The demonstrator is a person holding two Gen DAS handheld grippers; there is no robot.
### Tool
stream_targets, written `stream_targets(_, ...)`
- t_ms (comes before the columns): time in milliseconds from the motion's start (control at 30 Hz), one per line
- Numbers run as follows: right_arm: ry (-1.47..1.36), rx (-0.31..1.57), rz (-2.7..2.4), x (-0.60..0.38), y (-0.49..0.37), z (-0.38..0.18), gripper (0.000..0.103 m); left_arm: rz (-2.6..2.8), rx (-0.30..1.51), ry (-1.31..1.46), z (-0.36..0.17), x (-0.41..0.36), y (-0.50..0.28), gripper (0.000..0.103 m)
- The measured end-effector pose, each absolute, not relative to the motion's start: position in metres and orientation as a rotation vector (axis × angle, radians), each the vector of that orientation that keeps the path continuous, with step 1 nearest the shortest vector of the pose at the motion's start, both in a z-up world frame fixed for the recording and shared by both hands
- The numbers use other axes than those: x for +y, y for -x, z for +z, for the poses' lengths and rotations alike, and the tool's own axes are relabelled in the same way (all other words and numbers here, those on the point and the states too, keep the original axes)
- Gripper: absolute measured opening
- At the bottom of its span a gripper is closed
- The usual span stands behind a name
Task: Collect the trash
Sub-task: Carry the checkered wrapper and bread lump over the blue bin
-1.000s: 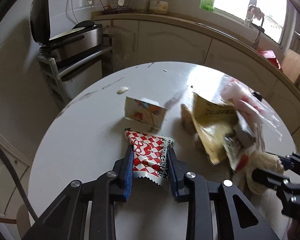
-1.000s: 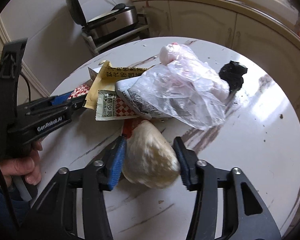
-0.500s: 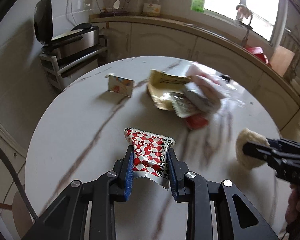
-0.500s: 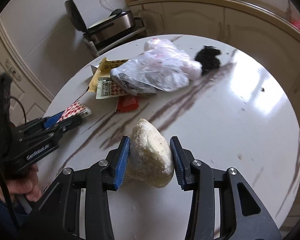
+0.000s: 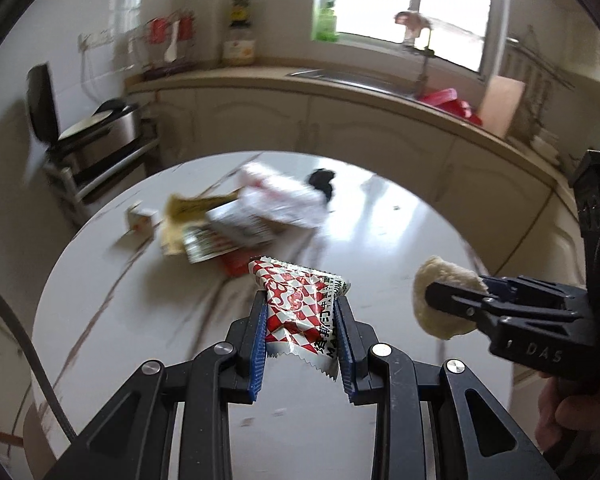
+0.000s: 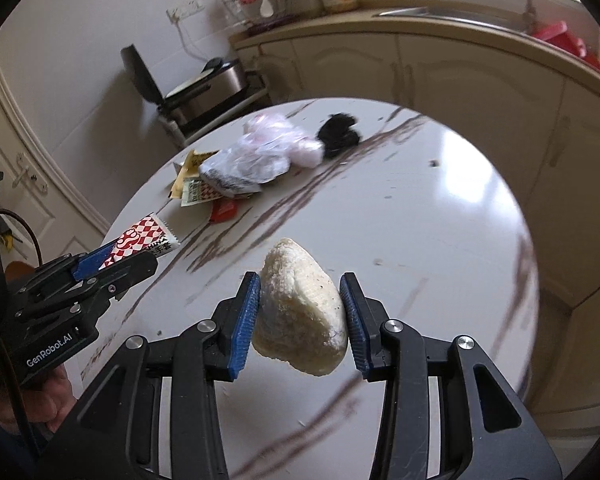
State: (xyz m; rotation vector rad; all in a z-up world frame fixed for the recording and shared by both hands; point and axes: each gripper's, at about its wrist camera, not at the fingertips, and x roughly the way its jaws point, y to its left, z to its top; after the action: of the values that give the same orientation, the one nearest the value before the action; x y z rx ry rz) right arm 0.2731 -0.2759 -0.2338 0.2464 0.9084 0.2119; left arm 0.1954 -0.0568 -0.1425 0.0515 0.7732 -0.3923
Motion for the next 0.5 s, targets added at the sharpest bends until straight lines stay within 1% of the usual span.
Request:
stream_targets(167, -0.272, 0.858, 0.151, -0.318, -0.250, -0.220, 0.039, -0.468, 0.730, -0.095, -0.130, -0.112, -0.185, 0.026)
stream_targets(300, -0.310, 0.808, 0.058, -0.375, -0.221, -0.207, 0.039, -0.570, 0.699, -0.120, -0.123, -0.167, -0.176, 0.026)
stream_targets(500, -0.386, 0.782, -0.119, -0.467, -0.179, -0.208, 0.039, -0.725, 0.700, -0.164, -0.131, -0.256, -0.163, 0.026)
